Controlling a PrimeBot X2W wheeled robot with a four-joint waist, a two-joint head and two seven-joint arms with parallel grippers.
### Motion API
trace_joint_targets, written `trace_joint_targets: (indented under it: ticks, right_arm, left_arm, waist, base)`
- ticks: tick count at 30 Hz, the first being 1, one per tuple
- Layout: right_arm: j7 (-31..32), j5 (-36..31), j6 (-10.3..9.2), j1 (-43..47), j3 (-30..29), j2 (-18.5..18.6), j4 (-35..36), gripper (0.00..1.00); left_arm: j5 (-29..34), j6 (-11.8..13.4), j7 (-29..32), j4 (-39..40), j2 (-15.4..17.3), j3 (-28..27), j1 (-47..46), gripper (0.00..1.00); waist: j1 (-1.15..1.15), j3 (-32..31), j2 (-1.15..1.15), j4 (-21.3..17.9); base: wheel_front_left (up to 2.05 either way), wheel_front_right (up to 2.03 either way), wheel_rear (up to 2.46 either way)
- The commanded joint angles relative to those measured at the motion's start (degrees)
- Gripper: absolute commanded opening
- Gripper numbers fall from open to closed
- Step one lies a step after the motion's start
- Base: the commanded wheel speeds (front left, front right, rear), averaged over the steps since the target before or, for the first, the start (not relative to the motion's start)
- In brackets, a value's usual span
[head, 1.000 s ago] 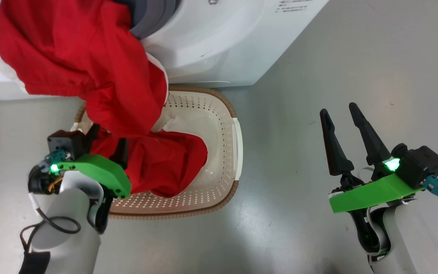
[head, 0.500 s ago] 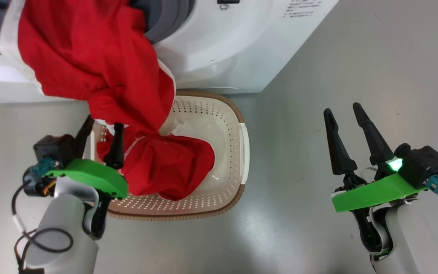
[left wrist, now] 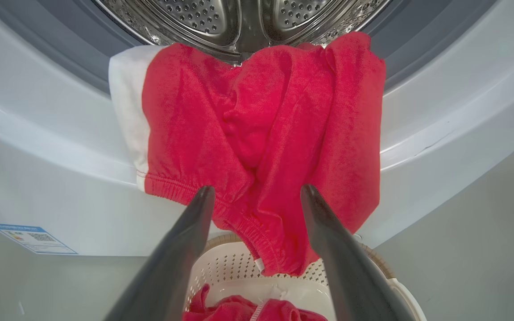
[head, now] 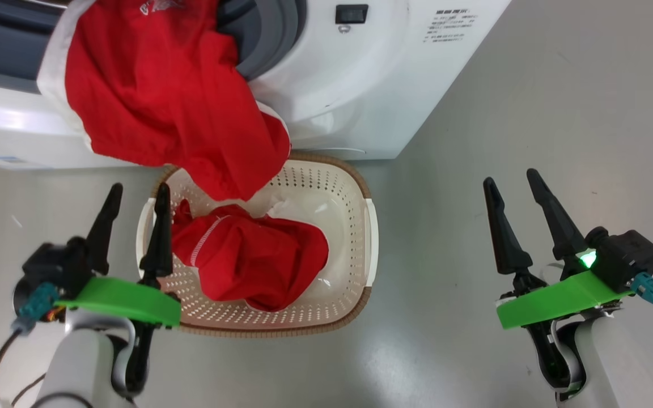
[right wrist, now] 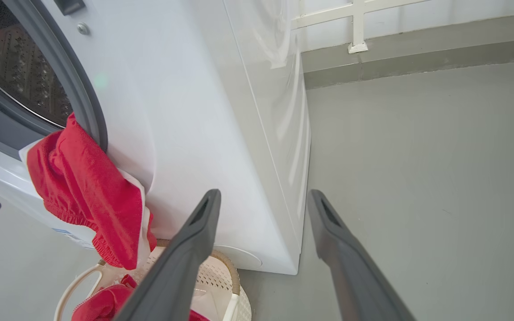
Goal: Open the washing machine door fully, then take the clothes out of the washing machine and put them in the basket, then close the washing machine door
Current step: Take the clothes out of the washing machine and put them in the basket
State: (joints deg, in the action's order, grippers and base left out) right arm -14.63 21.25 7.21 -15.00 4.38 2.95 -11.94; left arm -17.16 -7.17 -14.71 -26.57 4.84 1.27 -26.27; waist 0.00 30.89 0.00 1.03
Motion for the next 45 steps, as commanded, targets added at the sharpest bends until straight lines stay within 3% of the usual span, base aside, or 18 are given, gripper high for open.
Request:
trace_joint_targets:
  ticks: [1,14,27,36,45]
  right_arm:
    - [-0.37,-0.33,0.28,1.74,1.05,-0.07,0.97,1.00]
    - [-0.37,-0.85,0.28,3.86,0.71,-0.07,0.72,1.00]
    - [-0.37,-0.71,0.28,3.60,0.46,-0.07,1.00,1.00]
    - [-0.37,-0.57,0.28,3.02,0.25,-0.07,1.02,1.00]
    - [-0.37,-0.26,0.28,1.65,1.07,-0.07,1.20,1.00]
  left_arm:
    - [0.69,-0.32,-0.29,3.05,1.75,-2.13,2.81,1.00]
    - [1.98,-0.32,-0.29,14.32,1.24,-3.97,12.31,1.00]
    - [1.73,-0.32,-0.29,15.93,1.00,-3.08,11.26,1.00]
    - [-2.17,-0.32,0.19,9.44,6.68,2.84,-0.70,1.00]
    - [-8.20,-0.32,8.00,-0.06,11.02,10.32,-17.60,1.00]
  waist:
    - [0.00,-0.84,0.00,0.28]
    - [0.00,-3.62,0.00,0.18]
    - [0.00,-3.01,0.00,0.25]
    - [0.00,-1.95,0.00,0.95]
    - [0.00,-0.61,0.00,0.22]
  base:
    - [0.00,0.00,0.00]
    - [0.00,0.00,0.00]
    - [0.00,0.00,0.00]
    - [0.00,0.00,0.00]
    - [0.00,0.00,0.00]
